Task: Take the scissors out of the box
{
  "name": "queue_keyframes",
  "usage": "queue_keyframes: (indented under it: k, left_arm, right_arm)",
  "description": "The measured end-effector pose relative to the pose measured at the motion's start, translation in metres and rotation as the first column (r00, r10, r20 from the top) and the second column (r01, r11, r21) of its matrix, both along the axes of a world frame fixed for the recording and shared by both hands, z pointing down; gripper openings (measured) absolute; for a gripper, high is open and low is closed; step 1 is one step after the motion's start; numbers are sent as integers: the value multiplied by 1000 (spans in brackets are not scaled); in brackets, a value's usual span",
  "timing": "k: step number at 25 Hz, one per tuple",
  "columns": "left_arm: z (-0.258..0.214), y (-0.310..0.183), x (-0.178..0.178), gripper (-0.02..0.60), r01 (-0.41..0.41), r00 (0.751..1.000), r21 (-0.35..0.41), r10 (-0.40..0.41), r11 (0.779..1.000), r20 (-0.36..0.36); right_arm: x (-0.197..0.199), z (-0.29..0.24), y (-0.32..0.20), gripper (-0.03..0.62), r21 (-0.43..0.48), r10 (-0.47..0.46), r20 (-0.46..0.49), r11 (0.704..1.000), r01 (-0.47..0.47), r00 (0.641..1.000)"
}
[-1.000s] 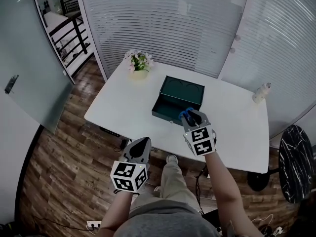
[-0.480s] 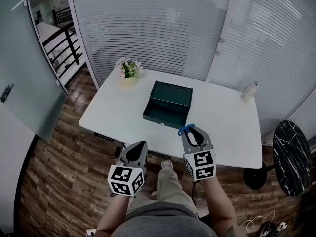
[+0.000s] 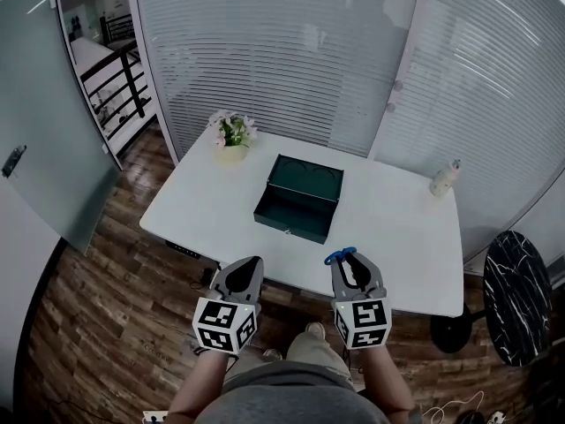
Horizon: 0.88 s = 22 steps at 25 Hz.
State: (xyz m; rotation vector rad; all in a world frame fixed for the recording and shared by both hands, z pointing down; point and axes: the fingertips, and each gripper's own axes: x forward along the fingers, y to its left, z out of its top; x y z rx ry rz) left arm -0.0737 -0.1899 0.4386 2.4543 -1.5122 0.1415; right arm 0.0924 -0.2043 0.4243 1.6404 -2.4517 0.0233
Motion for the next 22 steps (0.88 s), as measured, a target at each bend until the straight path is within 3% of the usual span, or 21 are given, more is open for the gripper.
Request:
queue_keyframes:
  k: [8, 22]
  left_arm:
    - [5, -18, 7, 5, 52, 999, -16, -52, 999, -11]
    - [7, -15, 15, 5, 33, 999, -30, -33, 999, -12]
  right_arm:
    - [-1, -9, -12, 89, 7, -68, 5, 998, 68, 998]
    - [-7, -10, -6, 89, 19, -86, 45, 996, 85, 995]
